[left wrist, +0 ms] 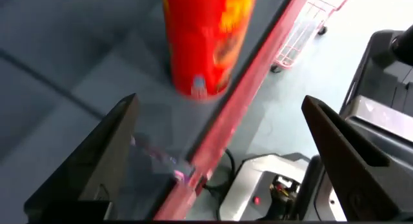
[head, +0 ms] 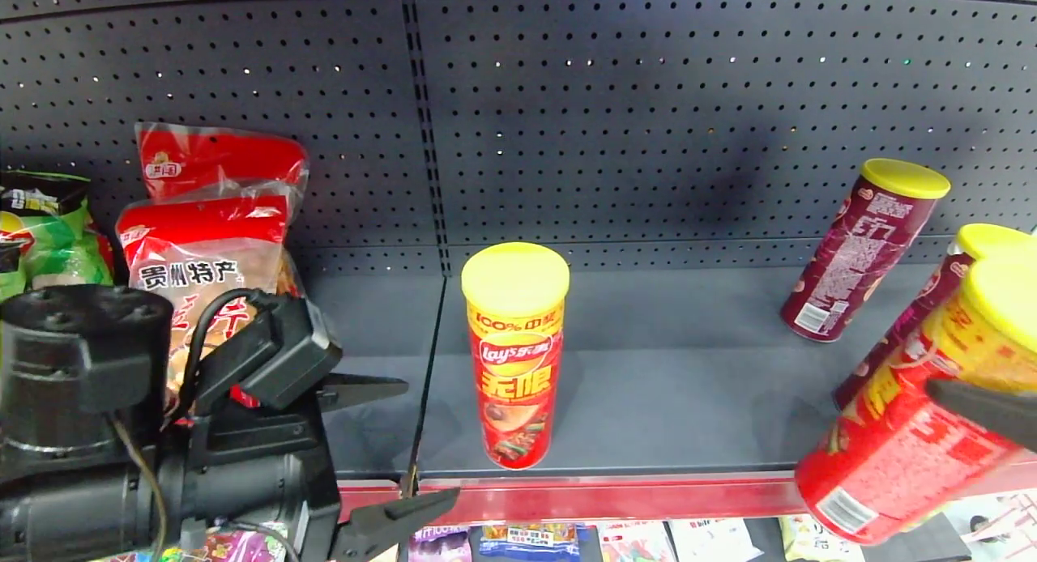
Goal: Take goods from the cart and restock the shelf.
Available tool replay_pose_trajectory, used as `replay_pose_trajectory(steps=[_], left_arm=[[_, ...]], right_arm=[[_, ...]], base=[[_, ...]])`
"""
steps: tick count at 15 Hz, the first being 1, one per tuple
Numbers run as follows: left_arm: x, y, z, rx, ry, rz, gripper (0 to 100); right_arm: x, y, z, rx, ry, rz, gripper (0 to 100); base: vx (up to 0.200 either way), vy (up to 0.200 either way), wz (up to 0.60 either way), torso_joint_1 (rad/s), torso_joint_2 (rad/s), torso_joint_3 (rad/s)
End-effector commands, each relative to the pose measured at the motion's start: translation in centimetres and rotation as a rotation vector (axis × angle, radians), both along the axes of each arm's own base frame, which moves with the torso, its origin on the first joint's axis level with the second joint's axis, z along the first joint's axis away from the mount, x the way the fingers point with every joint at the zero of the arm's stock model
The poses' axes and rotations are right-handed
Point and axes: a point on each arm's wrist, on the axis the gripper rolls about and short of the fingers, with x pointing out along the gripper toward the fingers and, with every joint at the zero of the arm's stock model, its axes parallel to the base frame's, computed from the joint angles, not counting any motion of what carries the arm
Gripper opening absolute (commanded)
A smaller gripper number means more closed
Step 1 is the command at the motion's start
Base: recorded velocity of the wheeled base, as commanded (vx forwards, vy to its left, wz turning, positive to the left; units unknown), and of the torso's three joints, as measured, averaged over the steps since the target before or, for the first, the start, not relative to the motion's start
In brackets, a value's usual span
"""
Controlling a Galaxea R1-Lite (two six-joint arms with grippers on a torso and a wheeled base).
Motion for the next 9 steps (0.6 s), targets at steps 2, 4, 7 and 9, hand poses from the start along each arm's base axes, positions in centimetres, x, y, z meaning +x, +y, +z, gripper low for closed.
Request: replay_pose_trajectory(steps=[2, 4, 7, 9], left_arm=[[-2.7, 2.0, 0.2, -0.029, -0.03, 0.058, 100], [-2.9, 2.2, 0.5, -0.04, -0.041, 0.074, 100], [-3.1, 2.3, 0.7, -0.043, -0.055, 0.09, 100], [-3.2, 2.4, 0.7, -0.044, -0.056, 0.092, 100]], right_arm=[[7.3, 5.2, 1.2, -0.023, 0.065, 0.109, 0], [10.2, 6.8, 1.3, 0.003, 0.016, 0.111, 0], [13.9, 8.9, 1.1, 0.0, 0.021, 0.113, 0], [16.0, 10.2, 1.4, 0.005, 0.016, 0.13, 0]], base=[[0.0, 0.0, 0.0, 0.0, 0.0, 0.0], [0.0, 0.0, 0.0, 0.0, 0.0, 0.0], [0.0, 0.0, 0.0, 0.0, 0.0, 0.0], [0.0, 0.0, 0.0, 0.0, 0.0, 0.0]])
